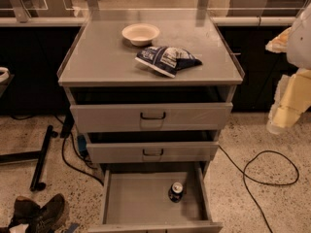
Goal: Pick pepsi can from bottom drawer and place on counter
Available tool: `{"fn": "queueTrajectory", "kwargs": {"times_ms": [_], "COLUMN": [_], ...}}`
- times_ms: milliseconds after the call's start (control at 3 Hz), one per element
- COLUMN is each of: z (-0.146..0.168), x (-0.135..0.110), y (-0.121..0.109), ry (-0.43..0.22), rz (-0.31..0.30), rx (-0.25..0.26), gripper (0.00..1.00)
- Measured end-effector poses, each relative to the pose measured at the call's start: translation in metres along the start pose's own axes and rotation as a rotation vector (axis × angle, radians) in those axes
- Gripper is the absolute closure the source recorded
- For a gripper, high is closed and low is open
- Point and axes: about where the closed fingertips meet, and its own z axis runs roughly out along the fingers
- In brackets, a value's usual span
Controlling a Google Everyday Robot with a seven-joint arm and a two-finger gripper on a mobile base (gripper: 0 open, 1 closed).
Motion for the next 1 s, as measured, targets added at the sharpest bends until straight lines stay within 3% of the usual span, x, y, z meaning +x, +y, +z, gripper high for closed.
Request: {"fn": "queueTrajectory", "kwargs": {"times_ms": [667,1000], "z": [0.008,0.026], "x": [-0.003,-0.006], "y": [0.003,0.016], "ry": [-0.021,-0.058], "rz": [-0.009,-0.037], "rx": [0.009,0.024], "gripper": [0.0,0.0]}}
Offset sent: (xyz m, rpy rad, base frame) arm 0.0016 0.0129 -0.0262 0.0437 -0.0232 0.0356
